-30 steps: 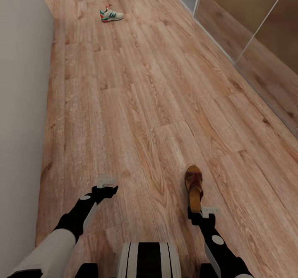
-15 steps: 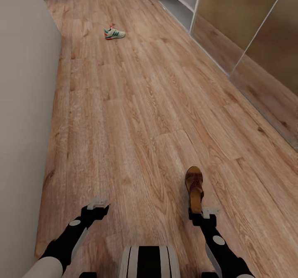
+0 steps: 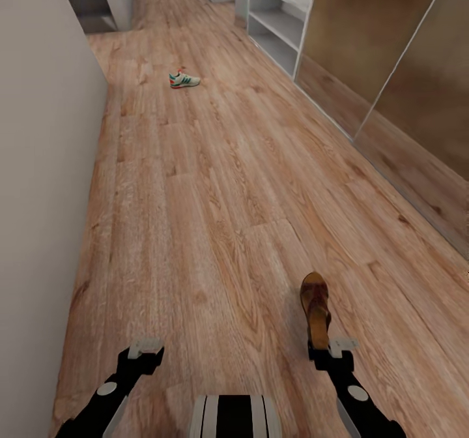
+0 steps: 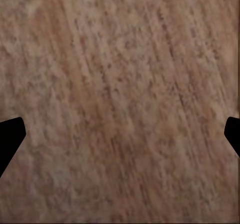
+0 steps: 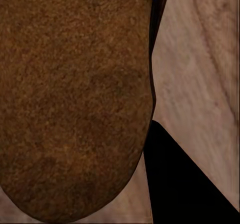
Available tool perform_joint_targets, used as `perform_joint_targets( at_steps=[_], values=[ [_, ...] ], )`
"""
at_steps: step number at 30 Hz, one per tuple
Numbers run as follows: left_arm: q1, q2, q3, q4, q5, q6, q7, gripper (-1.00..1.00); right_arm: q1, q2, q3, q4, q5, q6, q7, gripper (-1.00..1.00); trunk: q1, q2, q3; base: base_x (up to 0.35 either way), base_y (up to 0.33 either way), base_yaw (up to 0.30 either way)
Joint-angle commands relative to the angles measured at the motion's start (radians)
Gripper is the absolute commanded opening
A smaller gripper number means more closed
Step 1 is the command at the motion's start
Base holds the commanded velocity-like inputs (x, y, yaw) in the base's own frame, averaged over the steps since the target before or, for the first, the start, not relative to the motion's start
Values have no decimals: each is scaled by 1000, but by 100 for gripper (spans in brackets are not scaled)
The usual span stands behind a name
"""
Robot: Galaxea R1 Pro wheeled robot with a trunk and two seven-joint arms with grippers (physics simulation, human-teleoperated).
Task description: Pick up the two gym shoes and the two sandals from the corridor floor and place them onto the hallstand (shoe rack) in the corridor, making sure they are on the rack and not on the floor. Arrange them so the two gym shoes are next to each other and the two sandals are next to each other.
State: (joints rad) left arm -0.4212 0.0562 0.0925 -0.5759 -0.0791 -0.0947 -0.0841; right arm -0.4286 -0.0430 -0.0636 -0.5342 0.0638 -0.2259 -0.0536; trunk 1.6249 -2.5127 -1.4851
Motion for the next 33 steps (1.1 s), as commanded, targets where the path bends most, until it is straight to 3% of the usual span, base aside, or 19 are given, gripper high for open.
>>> perform_joint_targets(
  at_steps=[1,11,14,18,25,33],
  values=[
    [7,-1,7,1,-8,-10,-7,100,5,-1,-1,4,4,-9,-3,-100,-1,0,5,0,0,0],
    [55,0,25,43,7,-49,-6,100,53,-6,-1,88,3,-138,-4,-100,-5,2,60,0,0,0],
    [67,0,66,112,10,-134,-6,100,62,-7,-2,176,2,-233,-3,-100,-6,3,76,0,0,0],
    [73,3,90,215,11,-227,-6,100,65,-30,-2,281,1,-357,-6,-100,-8,4,98,0,0,0],
    [109,8,96,243,10,-305,-6,100,65,-38,-1,326,-2,-387,-8,-100,-11,6,136,0,0,0],
    [117,7,96,246,10,-320,-7,100,65,-37,-1,342,-2,-389,-8,-100,-15,8,179,0,0,0]
  ],
)
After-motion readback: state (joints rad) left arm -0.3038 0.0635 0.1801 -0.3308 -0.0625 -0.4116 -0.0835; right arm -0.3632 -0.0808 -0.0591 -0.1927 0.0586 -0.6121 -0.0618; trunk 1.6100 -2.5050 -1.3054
